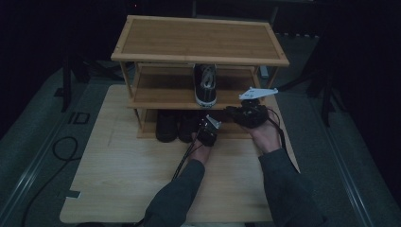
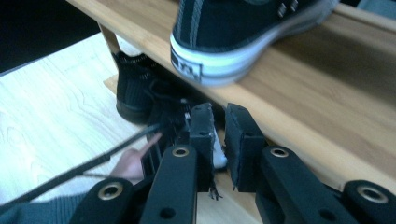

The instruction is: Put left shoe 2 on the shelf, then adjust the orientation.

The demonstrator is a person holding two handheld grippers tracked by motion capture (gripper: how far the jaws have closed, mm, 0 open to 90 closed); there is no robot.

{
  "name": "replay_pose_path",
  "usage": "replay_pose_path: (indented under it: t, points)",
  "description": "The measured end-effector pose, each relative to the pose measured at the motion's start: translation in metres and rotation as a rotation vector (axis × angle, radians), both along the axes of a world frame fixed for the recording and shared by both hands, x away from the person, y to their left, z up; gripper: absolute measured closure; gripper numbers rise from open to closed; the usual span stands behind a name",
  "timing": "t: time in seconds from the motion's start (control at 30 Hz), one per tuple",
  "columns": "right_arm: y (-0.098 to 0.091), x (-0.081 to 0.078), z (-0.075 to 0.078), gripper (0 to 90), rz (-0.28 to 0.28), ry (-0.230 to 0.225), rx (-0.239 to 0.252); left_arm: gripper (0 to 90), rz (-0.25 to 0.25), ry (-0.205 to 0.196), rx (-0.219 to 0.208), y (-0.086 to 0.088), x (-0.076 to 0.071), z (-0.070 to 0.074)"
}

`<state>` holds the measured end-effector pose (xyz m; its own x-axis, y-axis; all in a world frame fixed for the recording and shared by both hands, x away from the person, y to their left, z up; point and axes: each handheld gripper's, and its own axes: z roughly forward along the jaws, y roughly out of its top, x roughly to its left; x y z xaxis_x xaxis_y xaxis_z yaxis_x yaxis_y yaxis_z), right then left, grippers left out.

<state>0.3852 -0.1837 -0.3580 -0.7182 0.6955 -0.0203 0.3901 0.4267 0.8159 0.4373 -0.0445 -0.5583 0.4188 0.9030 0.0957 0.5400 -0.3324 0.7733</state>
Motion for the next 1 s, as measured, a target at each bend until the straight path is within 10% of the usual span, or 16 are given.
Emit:
replay_pose_path:
  t: [1.0]
  points:
    - [-0.06, -0.018, -0.033, 73.8, -0.101, 0.078, -0.058, 90.0, -0.005, 0.001, -0.004, 0.0, 0.0, 0.0]
